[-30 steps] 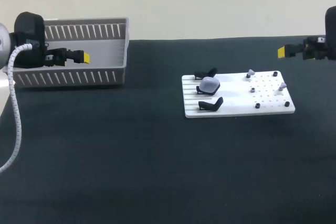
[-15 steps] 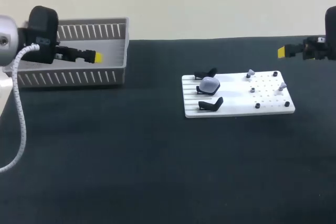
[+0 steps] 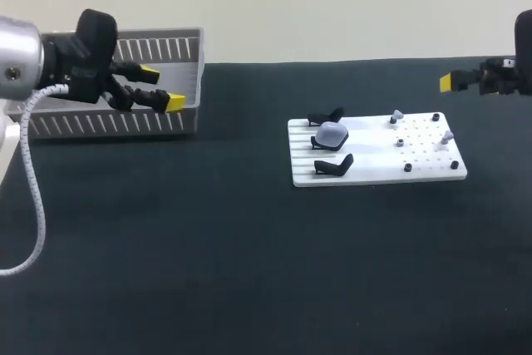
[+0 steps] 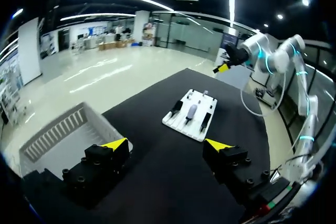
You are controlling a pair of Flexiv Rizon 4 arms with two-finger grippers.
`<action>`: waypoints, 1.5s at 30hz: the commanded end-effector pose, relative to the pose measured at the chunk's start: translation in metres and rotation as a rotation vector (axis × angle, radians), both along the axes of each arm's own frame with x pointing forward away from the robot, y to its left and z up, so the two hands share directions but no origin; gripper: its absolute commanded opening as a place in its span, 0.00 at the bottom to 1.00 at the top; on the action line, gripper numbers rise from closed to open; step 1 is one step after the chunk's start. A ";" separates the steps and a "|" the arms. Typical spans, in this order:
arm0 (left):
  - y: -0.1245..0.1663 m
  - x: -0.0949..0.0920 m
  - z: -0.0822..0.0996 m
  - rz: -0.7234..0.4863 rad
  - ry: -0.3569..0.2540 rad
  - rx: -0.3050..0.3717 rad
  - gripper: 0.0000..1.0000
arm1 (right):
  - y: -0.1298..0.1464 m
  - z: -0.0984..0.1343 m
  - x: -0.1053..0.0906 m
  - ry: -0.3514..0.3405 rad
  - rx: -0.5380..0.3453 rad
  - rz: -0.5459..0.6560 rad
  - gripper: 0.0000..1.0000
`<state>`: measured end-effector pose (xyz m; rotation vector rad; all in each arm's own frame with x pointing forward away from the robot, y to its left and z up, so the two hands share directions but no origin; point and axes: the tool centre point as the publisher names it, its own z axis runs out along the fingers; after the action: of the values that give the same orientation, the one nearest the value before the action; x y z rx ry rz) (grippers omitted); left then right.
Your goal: Pick up each earbud case from the left stands, insert the matching earbuds, close the lid, and place the case in the box.
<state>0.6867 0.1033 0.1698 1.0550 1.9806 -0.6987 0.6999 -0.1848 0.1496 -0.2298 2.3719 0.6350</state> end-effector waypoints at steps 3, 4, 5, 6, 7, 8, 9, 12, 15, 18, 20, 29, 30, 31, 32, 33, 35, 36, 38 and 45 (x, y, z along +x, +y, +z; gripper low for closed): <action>-0.012 0.015 -0.007 -0.216 -0.063 -0.063 1.00 | 0.000 0.000 0.000 0.000 -0.001 0.000 1.00; -0.013 0.015 -0.007 -0.231 -0.072 -0.060 1.00 | 0.000 0.000 0.000 0.000 -0.001 0.000 1.00; -0.016 0.016 -0.007 -0.255 -0.080 -0.057 1.00 | 0.000 0.000 0.000 0.000 -0.001 0.000 1.00; -0.018 0.017 -0.006 -0.273 -0.090 -0.057 1.00 | 0.000 0.000 0.000 0.000 -0.001 0.000 1.00; -0.020 0.017 -0.007 -0.291 -0.095 -0.055 1.00 | 0.000 0.000 0.000 0.000 -0.001 0.000 1.00; -0.023 0.018 -0.007 -0.310 -0.105 -0.052 1.00 | 0.000 0.000 0.000 0.000 -0.001 0.000 1.00; -0.025 0.018 -0.008 -0.328 -0.111 -0.048 1.00 | 0.000 0.000 0.000 0.000 -0.001 0.000 1.00; -0.034 0.017 -0.010 -0.391 -0.114 -0.044 1.00 | 0.000 0.000 0.000 0.000 -0.001 0.000 1.00; -0.044 0.018 -0.013 -0.431 -0.101 -0.039 1.00 | 0.000 0.000 0.000 0.000 -0.001 0.000 1.00; -0.055 0.020 -0.019 -0.450 -0.070 -0.045 1.00 | 0.000 0.000 0.000 0.000 -0.001 0.000 1.00; -0.064 0.020 -0.023 -0.455 -0.062 -0.036 1.00 | 0.000 0.000 0.000 0.000 -0.001 0.000 1.00; -0.088 0.018 -0.043 -0.504 -0.022 -0.039 1.00 | 0.000 0.000 0.000 0.000 -0.001 0.000 1.00; -0.089 0.018 -0.045 -0.508 -0.019 -0.036 1.00 | 0.000 0.000 0.000 0.000 -0.001 0.000 1.00; -0.091 0.019 -0.047 -0.516 -0.016 -0.033 1.00 | 0.000 0.000 0.000 0.000 -0.001 0.000 1.00; -0.093 0.019 -0.049 -0.521 -0.012 -0.033 1.00 | 0.000 0.000 0.000 0.000 -0.001 0.000 1.00; -0.095 0.020 -0.051 -0.523 -0.009 -0.033 1.00 | 0.000 0.000 0.000 0.000 -0.001 0.000 1.00; -0.099 0.022 -0.055 -0.532 0.000 -0.034 1.00 | 0.000 0.000 0.000 0.000 -0.001 0.000 1.00; -0.101 0.023 -0.057 -0.534 0.003 -0.033 1.00 | 0.000 0.000 0.000 0.000 -0.001 0.000 1.00; -0.105 0.025 -0.061 -0.544 0.014 -0.033 1.00 | 0.000 0.000 0.000 0.000 -0.001 0.000 1.00; -0.122 0.030 -0.074 -0.577 0.036 -0.035 1.00 | 0.000 0.000 0.000 0.000 -0.001 0.000 1.00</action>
<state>0.7063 -0.0103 0.1011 1.5756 1.6987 -0.9881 0.6999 -0.1848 0.1496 -0.2298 2.3720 0.6349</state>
